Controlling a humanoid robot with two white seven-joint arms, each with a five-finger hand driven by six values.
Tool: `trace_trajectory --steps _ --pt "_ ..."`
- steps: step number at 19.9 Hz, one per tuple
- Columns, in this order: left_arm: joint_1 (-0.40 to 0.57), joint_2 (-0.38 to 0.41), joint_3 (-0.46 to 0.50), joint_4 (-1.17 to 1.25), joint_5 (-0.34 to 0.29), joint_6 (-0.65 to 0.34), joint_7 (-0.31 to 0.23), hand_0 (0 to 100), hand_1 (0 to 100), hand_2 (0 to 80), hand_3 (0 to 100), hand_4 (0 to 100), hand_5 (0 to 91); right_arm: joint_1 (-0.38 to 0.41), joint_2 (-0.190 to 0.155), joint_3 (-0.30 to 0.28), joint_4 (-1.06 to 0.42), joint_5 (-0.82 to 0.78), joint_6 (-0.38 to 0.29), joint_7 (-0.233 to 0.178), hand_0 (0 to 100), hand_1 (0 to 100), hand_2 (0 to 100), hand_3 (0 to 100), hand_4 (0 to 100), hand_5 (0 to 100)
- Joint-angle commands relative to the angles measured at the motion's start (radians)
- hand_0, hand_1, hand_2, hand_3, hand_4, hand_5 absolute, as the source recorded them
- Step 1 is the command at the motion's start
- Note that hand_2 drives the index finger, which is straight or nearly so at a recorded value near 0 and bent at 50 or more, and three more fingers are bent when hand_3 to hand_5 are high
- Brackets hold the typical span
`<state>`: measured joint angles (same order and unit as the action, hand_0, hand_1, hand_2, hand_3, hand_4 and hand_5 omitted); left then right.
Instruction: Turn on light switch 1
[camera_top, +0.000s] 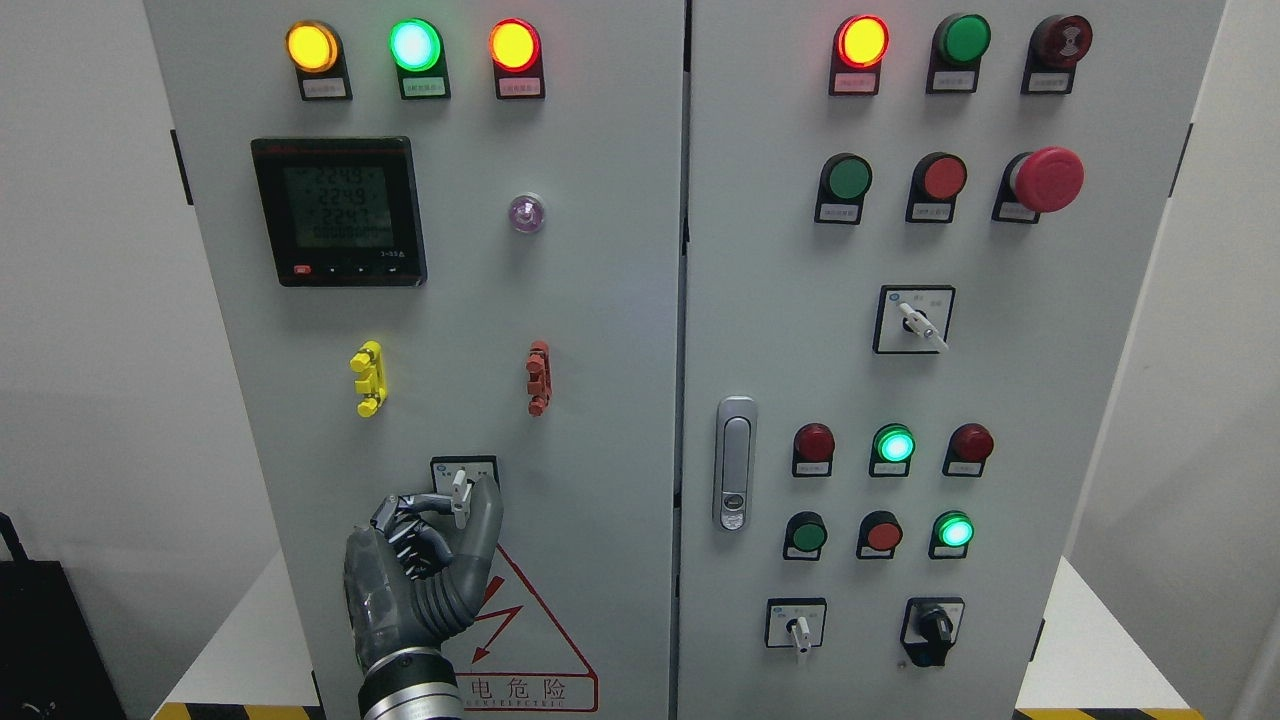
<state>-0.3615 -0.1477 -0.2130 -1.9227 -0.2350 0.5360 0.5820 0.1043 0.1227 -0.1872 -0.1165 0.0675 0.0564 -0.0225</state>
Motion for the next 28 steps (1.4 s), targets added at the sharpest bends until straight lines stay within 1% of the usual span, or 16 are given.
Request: trace_trajectory --steps 1,20,28 --pt "0.004 0.000 -0.005 0.002 0.000 -0.001 -0.002 14 50 56.3 100 98 86.3 0.000 0.000 0.000 0.000 0.000 0.000 -0.001 0 0 0 0 0 0" --pt "0.003 0.000 -0.006 0.001 -0.001 0.002 -0.001 16 48 57.8 100 99 86.3 0.000 0.000 0.000 0.000 0.000 0.000 -0.001 0 0 0 0 0 0" --pt "0.001 0.000 -0.006 0.002 -0.001 0.002 -0.001 19 47 57.8 100 99 86.3 0.000 0.000 0.000 0.000 0.000 0.000 0.001 0 0 0 0 0 0"
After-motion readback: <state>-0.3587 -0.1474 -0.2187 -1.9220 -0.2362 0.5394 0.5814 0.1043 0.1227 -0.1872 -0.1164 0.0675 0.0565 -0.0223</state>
